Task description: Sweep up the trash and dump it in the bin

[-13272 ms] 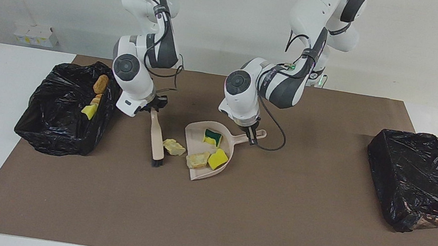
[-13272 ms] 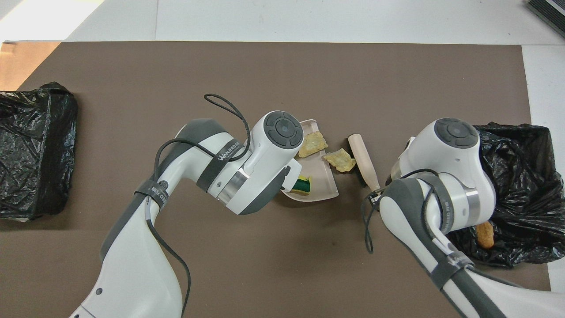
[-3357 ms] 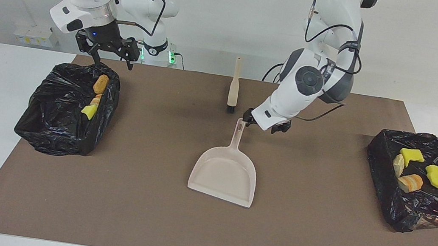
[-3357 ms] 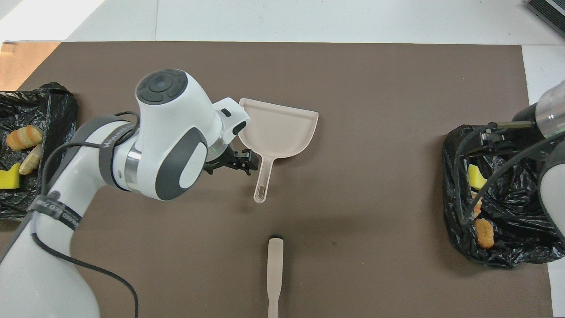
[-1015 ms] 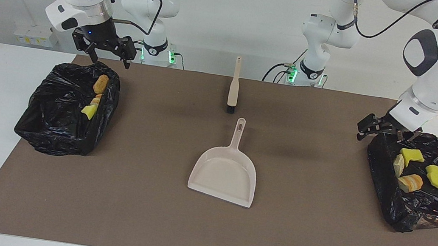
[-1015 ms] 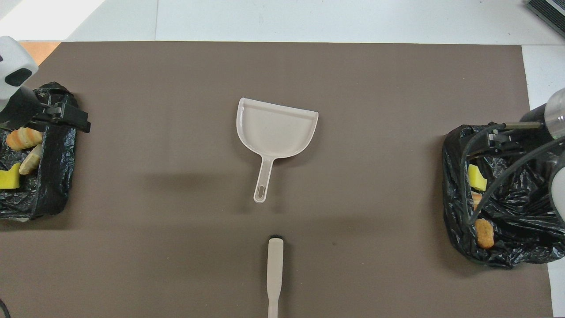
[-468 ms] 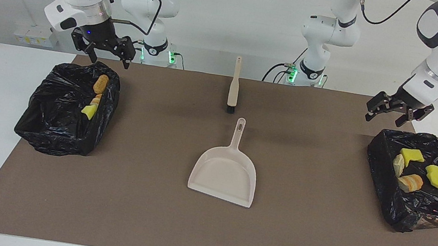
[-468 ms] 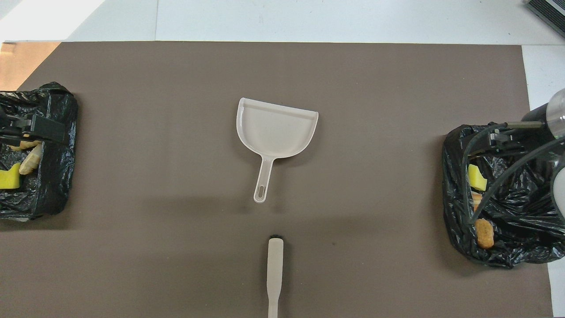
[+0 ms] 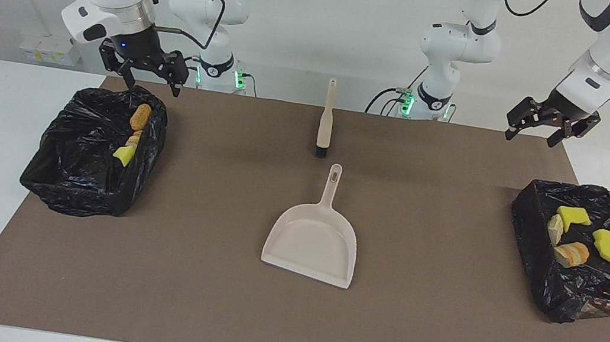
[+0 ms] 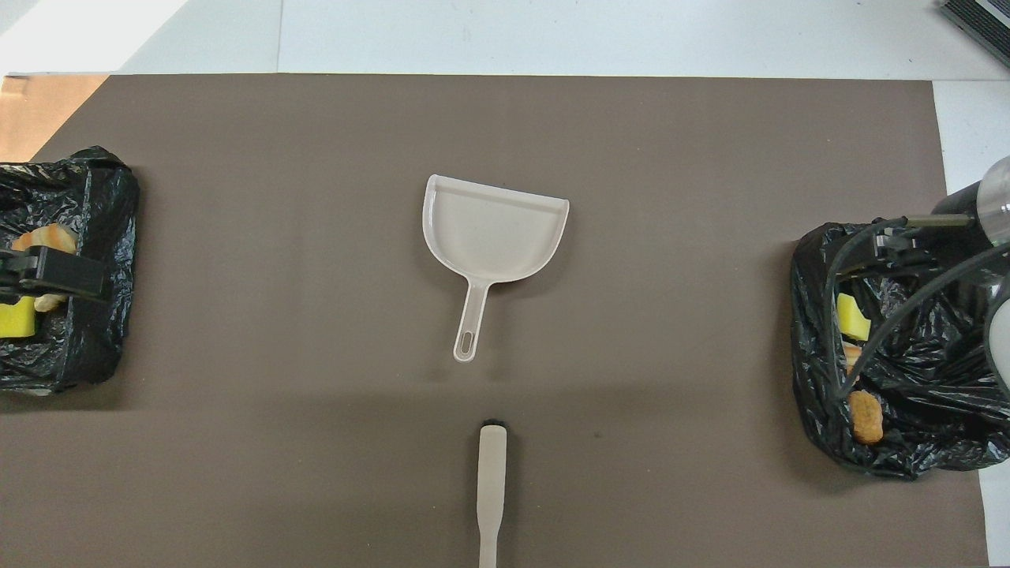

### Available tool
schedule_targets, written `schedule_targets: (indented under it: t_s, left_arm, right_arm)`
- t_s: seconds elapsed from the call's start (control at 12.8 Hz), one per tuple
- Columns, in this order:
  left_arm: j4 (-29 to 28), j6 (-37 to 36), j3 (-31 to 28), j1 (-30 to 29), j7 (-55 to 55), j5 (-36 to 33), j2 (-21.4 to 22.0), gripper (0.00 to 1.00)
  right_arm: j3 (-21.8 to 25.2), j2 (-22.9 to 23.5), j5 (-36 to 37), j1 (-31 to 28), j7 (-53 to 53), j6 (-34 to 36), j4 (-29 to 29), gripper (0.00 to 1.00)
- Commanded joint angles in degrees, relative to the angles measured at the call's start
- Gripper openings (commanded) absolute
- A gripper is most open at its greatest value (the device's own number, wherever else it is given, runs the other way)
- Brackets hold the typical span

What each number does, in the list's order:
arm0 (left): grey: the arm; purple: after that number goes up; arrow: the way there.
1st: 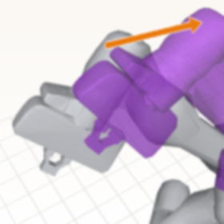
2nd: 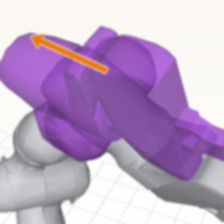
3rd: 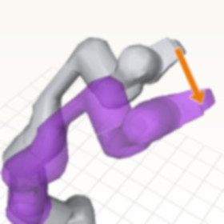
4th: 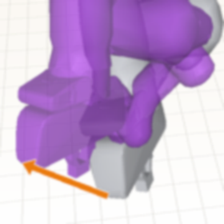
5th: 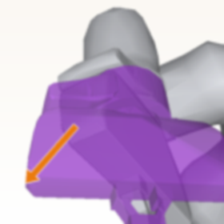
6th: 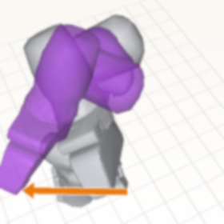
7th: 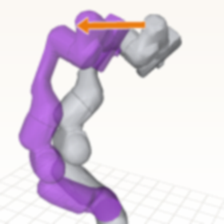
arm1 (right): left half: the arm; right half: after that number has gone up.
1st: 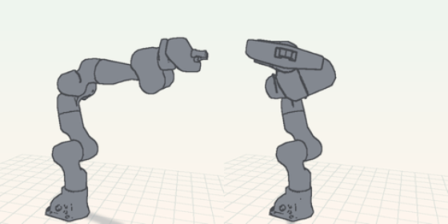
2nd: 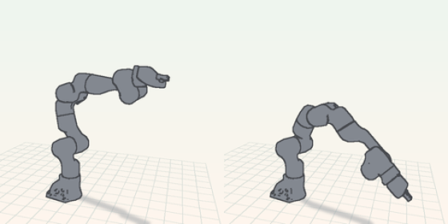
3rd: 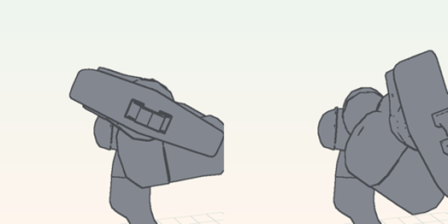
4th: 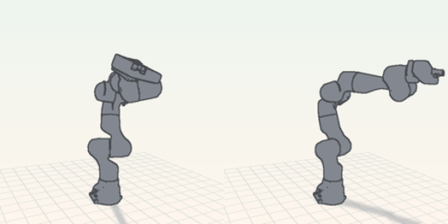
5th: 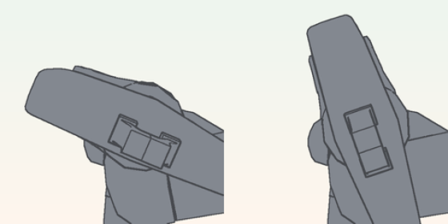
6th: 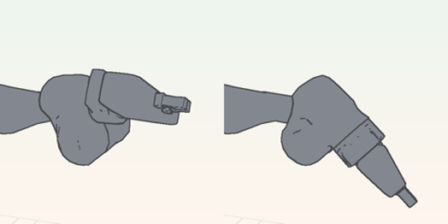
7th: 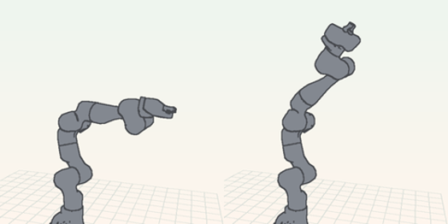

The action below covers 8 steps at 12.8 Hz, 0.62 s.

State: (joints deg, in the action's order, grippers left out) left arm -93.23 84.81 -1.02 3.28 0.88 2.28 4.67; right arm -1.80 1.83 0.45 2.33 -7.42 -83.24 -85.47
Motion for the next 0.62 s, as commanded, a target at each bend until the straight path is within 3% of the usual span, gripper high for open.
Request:
schedule_targets:
  t_s: [0.0, 0.55]
  left_arm:
    - [-7.2, 2.4, 1.5, -0.6, -2.5, -1.8, 6.0, 1.00]
    - [-6.1, 5.3, 2.5, -0.5, -2.7, -1.8, 5.4, 1.00]
  right_arm:
    - [-0.3, -1.1, -1.3, -0.8, 1.4, -1.0, -1.5, 1.00]
    - [-0.3, -1.0, -1.4, -0.8, 1.7, -1.1, -1.5, 1.00]
